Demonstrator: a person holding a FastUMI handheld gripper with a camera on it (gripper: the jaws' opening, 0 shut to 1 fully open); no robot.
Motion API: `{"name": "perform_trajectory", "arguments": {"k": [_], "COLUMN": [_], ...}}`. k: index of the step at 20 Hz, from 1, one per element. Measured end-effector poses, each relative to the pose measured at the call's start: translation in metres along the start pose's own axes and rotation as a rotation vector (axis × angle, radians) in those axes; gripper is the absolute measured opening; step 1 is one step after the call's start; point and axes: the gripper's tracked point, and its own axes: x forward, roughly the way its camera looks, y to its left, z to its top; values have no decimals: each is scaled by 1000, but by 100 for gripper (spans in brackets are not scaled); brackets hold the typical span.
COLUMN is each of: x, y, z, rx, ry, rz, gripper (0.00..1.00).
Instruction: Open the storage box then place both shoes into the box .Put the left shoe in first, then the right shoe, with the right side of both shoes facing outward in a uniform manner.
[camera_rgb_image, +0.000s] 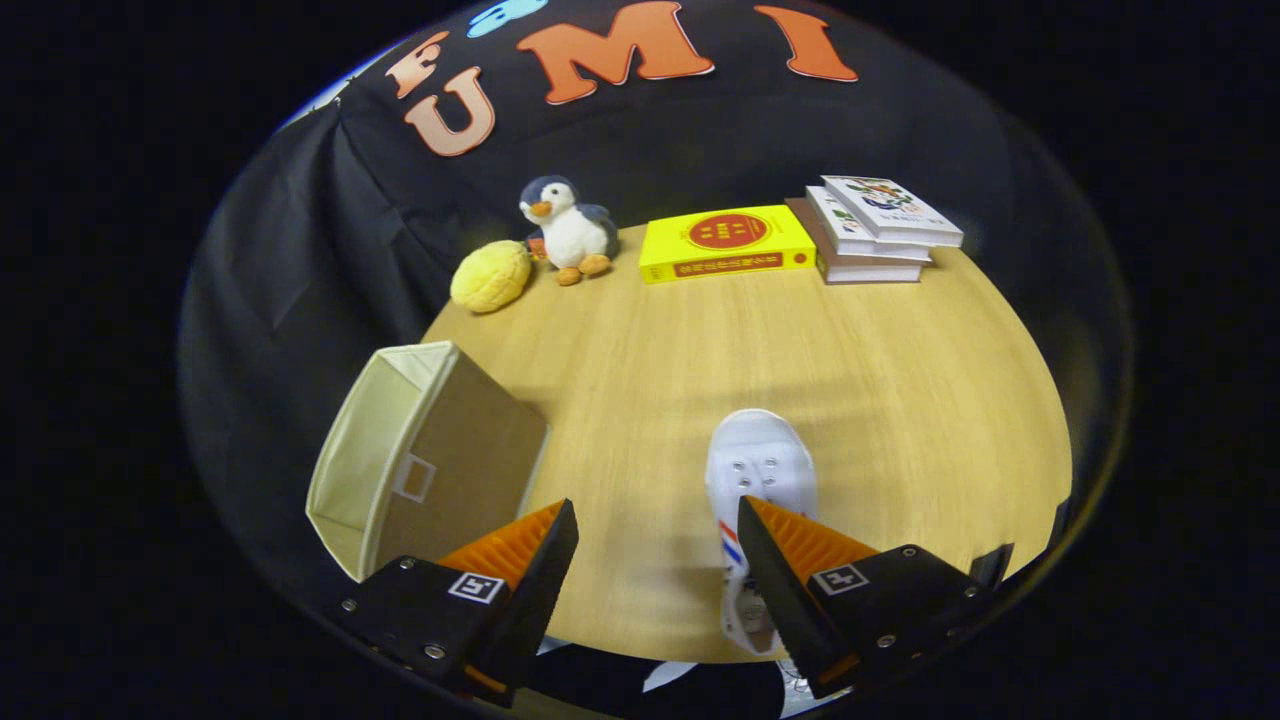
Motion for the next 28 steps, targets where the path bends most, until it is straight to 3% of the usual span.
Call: {"name": "perform_trajectory", "arguments": {"k": [5, 11, 18, 25, 28], "x": [7, 28, 33, 47, 49], "y": [-63, -86, -95, -92, -86], "z": [-33, -83, -88, -72, -74], "rx": [-70, -153, -239, -143, -137], "ry": [53, 175, 194, 96, 84], "rz": [-102, -109, -126, -112, -86], "gripper": [91, 85, 76, 61, 49]}}
